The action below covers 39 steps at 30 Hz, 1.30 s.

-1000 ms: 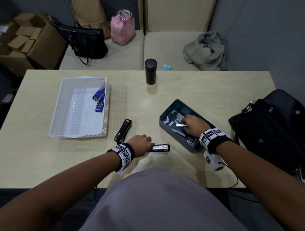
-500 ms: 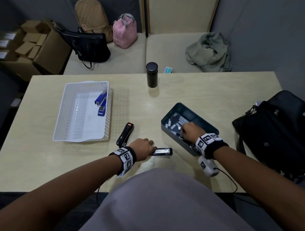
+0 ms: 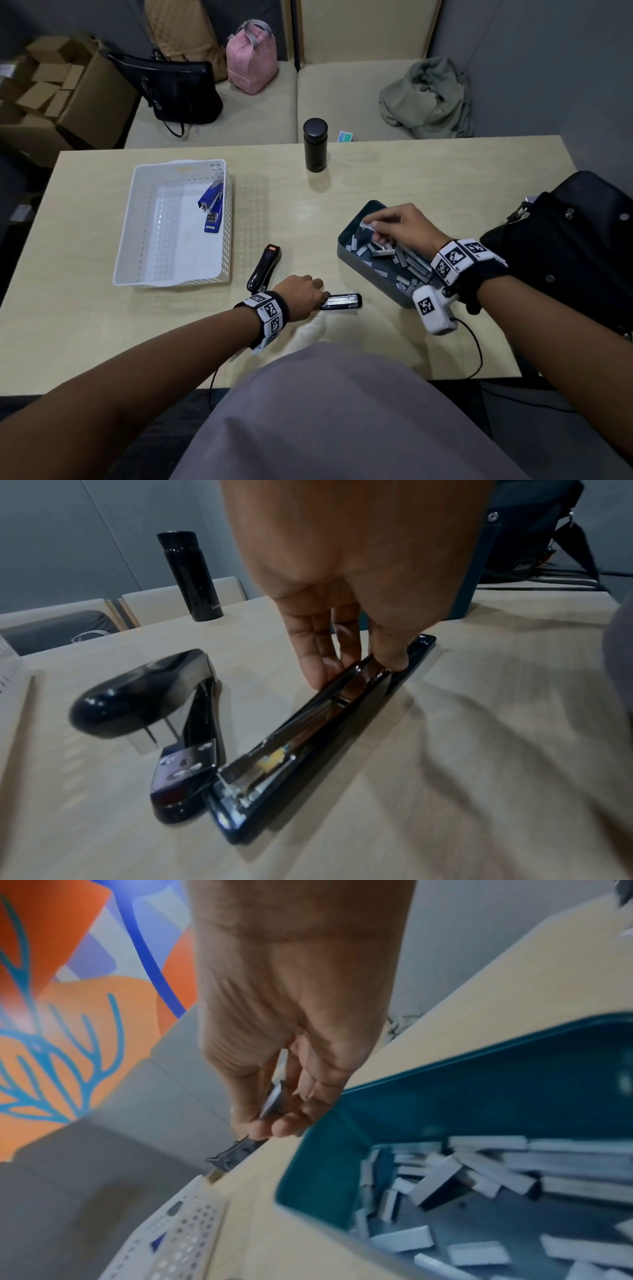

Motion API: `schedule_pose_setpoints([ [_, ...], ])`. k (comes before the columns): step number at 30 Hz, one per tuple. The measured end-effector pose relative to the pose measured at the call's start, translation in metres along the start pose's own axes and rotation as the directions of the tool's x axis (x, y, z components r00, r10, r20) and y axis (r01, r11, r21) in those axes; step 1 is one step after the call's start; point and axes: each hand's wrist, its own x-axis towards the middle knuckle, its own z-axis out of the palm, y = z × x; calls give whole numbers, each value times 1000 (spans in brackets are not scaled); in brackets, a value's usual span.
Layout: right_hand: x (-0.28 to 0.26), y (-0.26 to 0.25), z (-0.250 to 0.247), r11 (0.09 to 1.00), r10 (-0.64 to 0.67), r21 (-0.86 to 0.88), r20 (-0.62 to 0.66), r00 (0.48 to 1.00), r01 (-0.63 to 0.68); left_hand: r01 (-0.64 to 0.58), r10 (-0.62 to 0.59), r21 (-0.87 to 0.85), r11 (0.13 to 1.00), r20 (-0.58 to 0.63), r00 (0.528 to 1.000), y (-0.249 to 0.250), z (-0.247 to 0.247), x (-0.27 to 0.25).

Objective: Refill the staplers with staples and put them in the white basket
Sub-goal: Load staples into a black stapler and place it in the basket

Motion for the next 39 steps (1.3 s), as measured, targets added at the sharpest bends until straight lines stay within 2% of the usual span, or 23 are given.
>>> schedule_pose_setpoints([
  [3,-12,-25,17,999,-48,12,36,998,48,1,-1,6,1000,-2,1000,1,-1,-1],
  [7,-26,-34,56,980,-98,-155,187,977,128,5,-5,-1,1000,-16,1000,-1,0,-2],
  [10,-28,-15,82,893,-22,-411,365,931,183,12,-12,-38,999,-2,1000,-3,-2,-3],
  [13,-31,7,93,822,66,-537,424,903,191,5,-5,-62,998,6,1000,-6,-4,-5],
  [18,-34,31,98,758,106,-632,360,927,159,-8,7,-48,999,-13,1000,-7,-1,-8],
  [22,-35,41,101,793,68,-598,277,958,117,-5,5,-47,999,1,1000,-7,-2,-7],
  [27,-40,44,102,771,1,-608,298,954,189,-13,13,-40,999,12,1000,-8,-3,-6],
  [31,-37,50,102,739,8,-636,337,942,221,-21,22,-57,998,18,1000,-9,-2,-7],
  [37,-37,50,106,632,-73,-723,305,950,281,-6,8,-63,998,31,999,-10,-7,-5],
  [39,-37,50,108,656,-98,-706,272,957,268,1,1,-69,998,35,999,-10,-7,-6],
])
